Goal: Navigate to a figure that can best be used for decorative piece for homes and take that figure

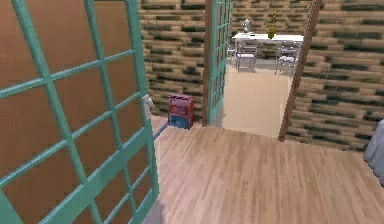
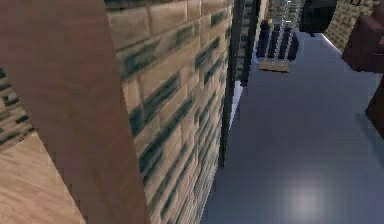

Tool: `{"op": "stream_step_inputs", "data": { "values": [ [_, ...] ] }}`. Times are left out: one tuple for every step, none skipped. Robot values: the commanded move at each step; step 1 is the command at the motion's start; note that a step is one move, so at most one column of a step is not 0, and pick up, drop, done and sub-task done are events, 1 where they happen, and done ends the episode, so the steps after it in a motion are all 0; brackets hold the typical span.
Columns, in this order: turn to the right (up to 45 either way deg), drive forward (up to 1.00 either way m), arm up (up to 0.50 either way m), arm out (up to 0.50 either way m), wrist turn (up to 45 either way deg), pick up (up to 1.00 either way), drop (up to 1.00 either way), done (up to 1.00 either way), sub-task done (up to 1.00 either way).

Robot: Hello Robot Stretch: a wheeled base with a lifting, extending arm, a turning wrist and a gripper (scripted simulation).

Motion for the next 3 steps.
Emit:
{"op": "stream_step_inputs", "data": {
  "values": [
    [12.0,0.0,0.0,0.0,0.0,0.0,0.0,0.0,0.0],
    [0.0,1.0,0.0,0.0,0.0,0.0,0.0,0.0,0.0],
    [3.0,0.0,0.0,0.0,0.0,0.0,0.0,0.0,0.0]
  ]
}}
